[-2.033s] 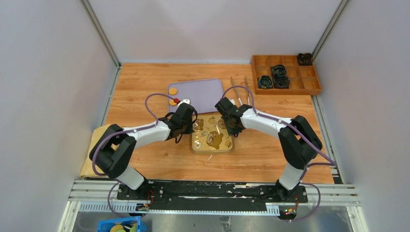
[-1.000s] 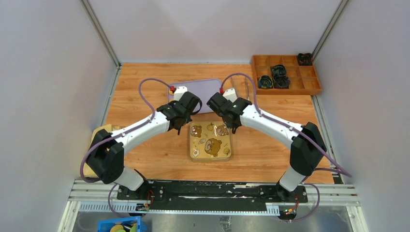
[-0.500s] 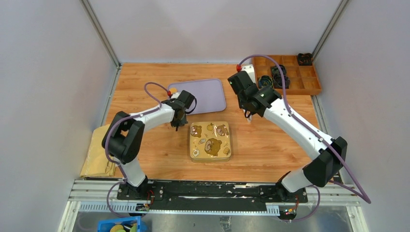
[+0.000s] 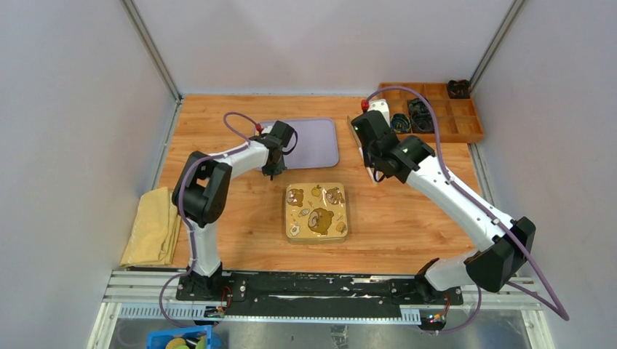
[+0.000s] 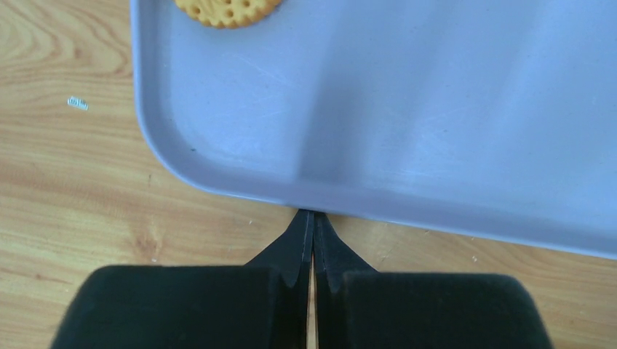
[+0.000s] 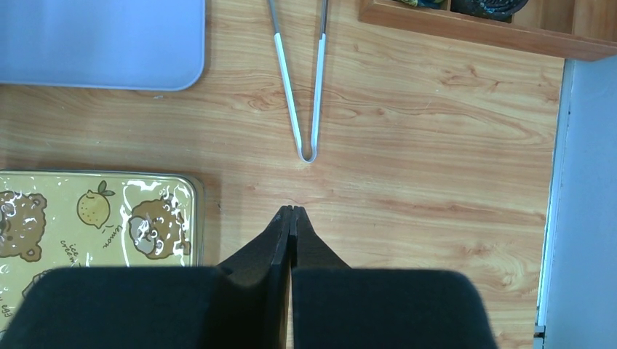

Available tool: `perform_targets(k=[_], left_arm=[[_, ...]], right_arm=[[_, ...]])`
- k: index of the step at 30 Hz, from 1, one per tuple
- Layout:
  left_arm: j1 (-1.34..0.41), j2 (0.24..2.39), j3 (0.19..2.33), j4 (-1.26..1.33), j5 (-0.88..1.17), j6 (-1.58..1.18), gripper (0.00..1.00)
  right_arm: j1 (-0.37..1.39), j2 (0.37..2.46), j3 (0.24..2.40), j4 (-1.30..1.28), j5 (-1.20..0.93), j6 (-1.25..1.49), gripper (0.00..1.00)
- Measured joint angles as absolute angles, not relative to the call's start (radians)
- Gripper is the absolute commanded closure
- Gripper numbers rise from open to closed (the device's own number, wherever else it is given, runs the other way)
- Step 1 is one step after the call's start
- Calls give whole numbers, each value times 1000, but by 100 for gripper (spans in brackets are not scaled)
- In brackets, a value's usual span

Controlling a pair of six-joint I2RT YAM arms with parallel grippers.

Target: Pack the cookies

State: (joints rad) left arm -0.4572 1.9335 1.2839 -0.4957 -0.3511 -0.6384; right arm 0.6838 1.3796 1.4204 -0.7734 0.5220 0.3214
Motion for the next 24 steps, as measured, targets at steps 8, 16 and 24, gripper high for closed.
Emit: perform_targets(k=[8,16,24], left_arm=[[-452,1983,1357,-511,-352,-619,98],[-448,2038,1437,-519,-349,-600,100],[-447,1994,1382,-487,-294,-578,98]], right_arm=[[671,1382,1414,-761,508,322,100],[654,1390,1394,-751,496,322,100],[601,1415,1380,-731,470,319,100]])
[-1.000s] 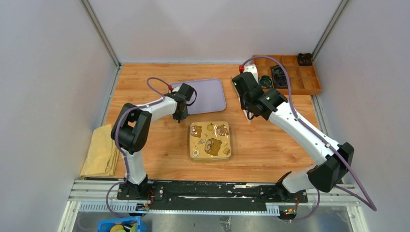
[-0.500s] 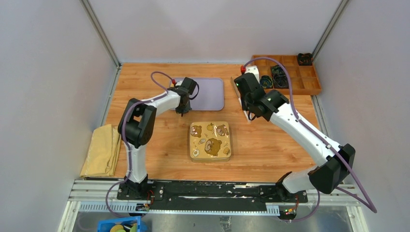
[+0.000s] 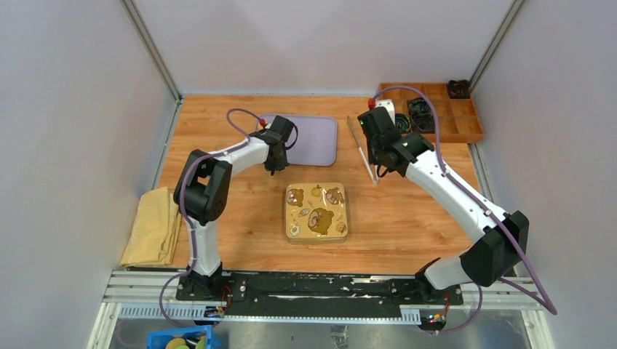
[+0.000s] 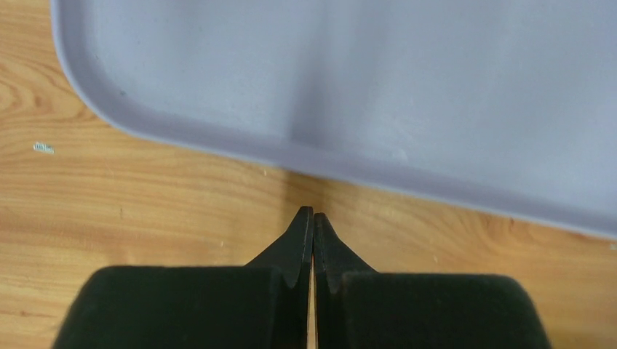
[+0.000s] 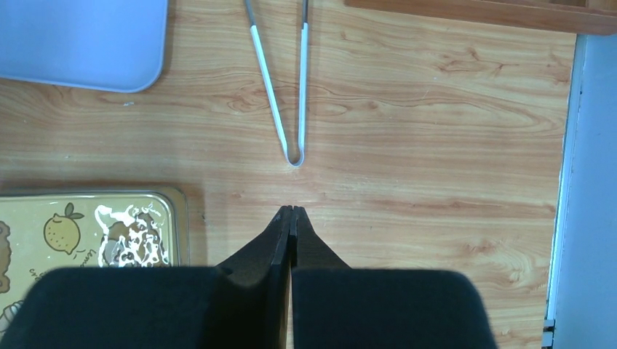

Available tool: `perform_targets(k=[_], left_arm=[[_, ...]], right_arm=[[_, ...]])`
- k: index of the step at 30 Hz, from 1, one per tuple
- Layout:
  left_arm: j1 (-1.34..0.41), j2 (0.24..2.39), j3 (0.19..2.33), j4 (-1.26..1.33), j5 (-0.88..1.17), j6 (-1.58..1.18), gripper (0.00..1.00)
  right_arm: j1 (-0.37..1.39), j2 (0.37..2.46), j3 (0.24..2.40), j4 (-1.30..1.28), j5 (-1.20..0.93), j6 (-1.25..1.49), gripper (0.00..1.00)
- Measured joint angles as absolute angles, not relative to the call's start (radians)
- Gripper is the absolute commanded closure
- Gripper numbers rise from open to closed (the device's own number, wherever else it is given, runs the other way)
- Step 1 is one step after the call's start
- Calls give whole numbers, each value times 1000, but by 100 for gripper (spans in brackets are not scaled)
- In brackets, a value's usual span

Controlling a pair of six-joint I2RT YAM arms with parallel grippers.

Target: Pack the cookies

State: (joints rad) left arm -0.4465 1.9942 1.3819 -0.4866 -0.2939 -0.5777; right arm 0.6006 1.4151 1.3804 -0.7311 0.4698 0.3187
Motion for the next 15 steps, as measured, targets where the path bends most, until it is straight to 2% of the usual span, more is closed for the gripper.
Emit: perform_targets(k=[10,15], left_arm=[[-464,1882,1343,-506,-206,-532,99],[-484,1672,1240,-561,-212,-513,98]], right_arm=[[566,1372,1363,-724,456,293,100],[558,1341,1335,-715,435,289,100]])
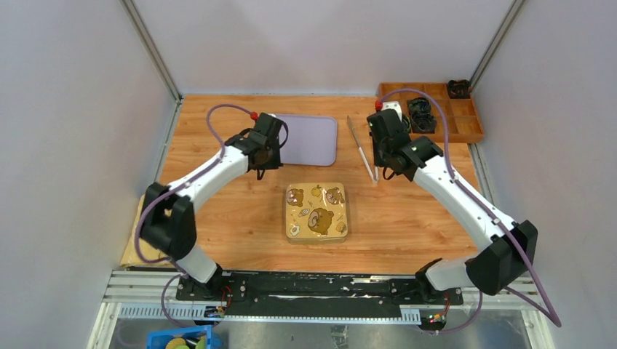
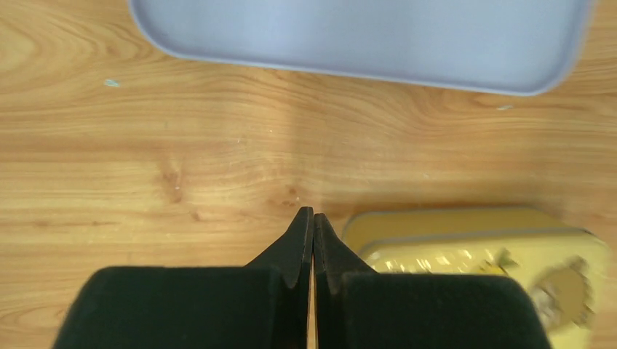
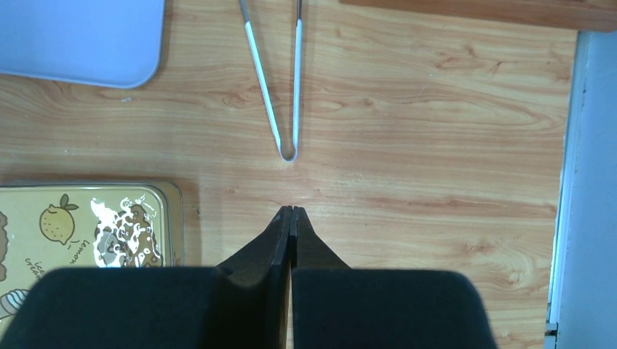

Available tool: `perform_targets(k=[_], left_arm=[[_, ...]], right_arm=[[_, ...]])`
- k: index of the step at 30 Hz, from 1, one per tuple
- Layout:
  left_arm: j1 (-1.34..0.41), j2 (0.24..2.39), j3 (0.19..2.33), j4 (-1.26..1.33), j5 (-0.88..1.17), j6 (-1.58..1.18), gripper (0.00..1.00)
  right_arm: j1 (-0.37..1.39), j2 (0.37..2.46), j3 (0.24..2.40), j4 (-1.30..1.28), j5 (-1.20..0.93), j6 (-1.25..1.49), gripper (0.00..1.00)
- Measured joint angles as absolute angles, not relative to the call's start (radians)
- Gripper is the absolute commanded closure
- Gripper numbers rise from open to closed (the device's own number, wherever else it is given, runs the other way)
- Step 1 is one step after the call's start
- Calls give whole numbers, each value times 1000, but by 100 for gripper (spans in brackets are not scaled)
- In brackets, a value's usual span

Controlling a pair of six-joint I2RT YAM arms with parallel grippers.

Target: Pack the cookies

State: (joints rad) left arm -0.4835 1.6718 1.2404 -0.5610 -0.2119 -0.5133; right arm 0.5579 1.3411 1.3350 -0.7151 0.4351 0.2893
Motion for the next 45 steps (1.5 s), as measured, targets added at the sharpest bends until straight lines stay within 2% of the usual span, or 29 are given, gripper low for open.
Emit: perform_targets(k=[9,15,22,30,45], left_arm=[[-502,1294,1364,-625,-238,-478,91],[-502,1110,1401,-637,-280,-453,89],[-502,1090,1370,-683,-324,-427,89],[-502,1093,1339,-710,-362,-414,89],[-502,1094,1320,-715,-375,-414,88]], right_arm=[[548,1539,1276,-639,267,280,100],[547,1789,1387,-613,146,255,100],[548,2032,1574,-596,34,247,100],[553,2136,1735,-594,-56,237,100],[598,2162,1698,-603,-82,239,100]])
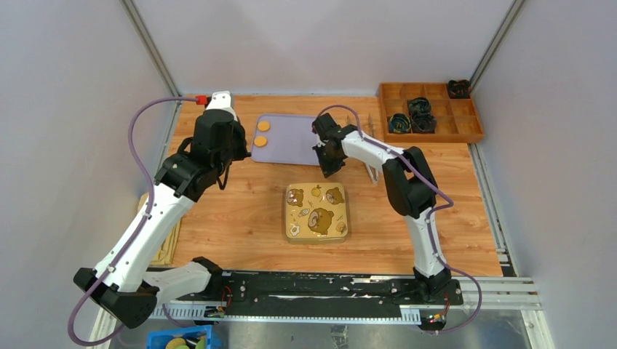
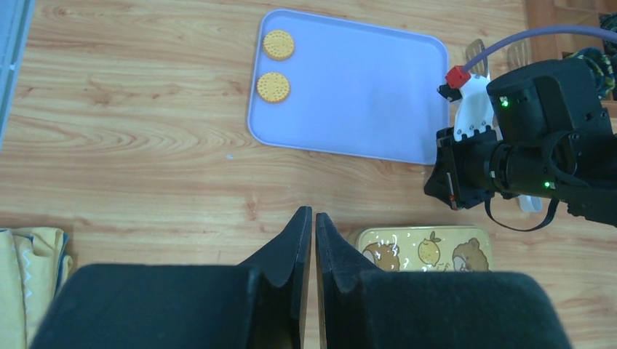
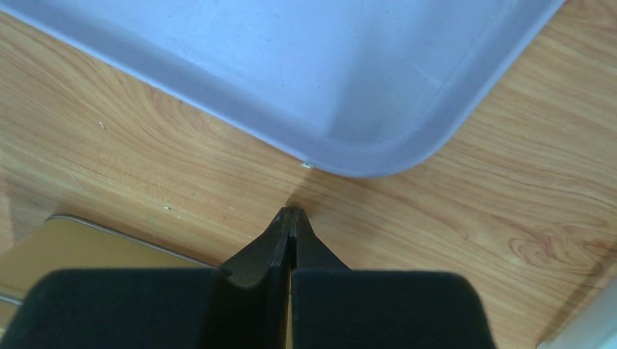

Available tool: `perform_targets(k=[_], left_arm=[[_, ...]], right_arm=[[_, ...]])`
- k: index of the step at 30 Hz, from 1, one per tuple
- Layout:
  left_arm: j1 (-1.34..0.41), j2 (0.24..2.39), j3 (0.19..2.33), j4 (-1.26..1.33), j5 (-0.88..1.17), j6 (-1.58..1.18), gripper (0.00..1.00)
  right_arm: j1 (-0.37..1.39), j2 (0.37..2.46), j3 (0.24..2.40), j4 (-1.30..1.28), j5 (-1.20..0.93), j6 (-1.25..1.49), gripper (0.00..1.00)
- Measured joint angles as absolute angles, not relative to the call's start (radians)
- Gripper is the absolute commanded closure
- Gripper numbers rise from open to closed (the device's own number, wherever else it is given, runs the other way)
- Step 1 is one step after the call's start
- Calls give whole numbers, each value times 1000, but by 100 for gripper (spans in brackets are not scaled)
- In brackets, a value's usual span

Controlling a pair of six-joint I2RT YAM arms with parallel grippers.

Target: Pack the cookies

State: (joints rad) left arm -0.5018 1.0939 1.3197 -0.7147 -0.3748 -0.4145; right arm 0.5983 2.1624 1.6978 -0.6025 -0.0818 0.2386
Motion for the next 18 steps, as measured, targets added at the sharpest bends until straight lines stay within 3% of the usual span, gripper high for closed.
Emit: perform_targets(k=[18], left_arm=[[-502,1096,1294,-717,-391,-403,88]], right_arm=[[536,2249,1847,-652,-57,272,100]])
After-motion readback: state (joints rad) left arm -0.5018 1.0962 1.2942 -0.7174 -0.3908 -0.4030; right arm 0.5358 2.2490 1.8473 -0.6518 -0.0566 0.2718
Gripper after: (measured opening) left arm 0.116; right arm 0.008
